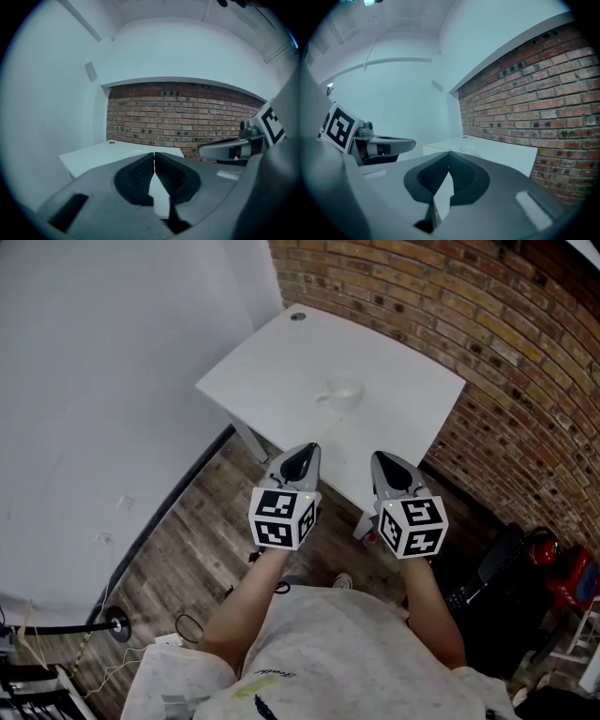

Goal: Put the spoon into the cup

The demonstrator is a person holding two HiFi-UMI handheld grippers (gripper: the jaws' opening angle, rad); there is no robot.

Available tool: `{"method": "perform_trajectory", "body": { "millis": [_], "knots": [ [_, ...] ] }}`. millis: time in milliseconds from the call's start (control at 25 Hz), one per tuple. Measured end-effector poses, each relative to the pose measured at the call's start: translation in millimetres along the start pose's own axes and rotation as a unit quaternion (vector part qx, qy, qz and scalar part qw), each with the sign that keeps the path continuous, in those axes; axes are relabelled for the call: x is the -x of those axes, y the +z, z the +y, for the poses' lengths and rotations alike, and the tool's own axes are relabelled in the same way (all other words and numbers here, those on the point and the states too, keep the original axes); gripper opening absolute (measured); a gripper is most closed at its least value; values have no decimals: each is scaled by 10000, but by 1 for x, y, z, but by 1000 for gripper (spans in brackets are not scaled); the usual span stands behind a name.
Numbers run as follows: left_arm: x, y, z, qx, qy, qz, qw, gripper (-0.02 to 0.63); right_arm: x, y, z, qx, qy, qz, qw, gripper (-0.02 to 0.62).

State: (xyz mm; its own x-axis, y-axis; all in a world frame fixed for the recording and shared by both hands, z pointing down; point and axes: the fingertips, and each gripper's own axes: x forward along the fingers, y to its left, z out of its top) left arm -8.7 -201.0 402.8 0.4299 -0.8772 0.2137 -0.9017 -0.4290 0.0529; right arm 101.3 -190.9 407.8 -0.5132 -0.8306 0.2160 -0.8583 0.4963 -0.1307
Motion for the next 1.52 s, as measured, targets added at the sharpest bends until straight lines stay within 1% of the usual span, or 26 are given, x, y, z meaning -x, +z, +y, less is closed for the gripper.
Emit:
{"method": "perform_trajectory", "body": {
  "millis": [320, 640, 1040, 1520],
  "knots": [
    [-26, 1, 11, 39, 9, 12, 10000, 5, -23, 5, -11, 62, 57, 10, 10000, 9],
    [-63, 0, 37, 113, -43, 95, 9999, 5, -62, 12, -24, 114, 39, 84, 9999, 9],
    [-120, 0, 69, 122, -295, 324, 9990, 5, -115, 23, -48, 51, -180, 184, 9997, 9],
    [-172, -22, 96, 87, -680, 716, 9951, 5, -162, 26, -63, 36, -486, 317, 9983, 9]
  ]
}}
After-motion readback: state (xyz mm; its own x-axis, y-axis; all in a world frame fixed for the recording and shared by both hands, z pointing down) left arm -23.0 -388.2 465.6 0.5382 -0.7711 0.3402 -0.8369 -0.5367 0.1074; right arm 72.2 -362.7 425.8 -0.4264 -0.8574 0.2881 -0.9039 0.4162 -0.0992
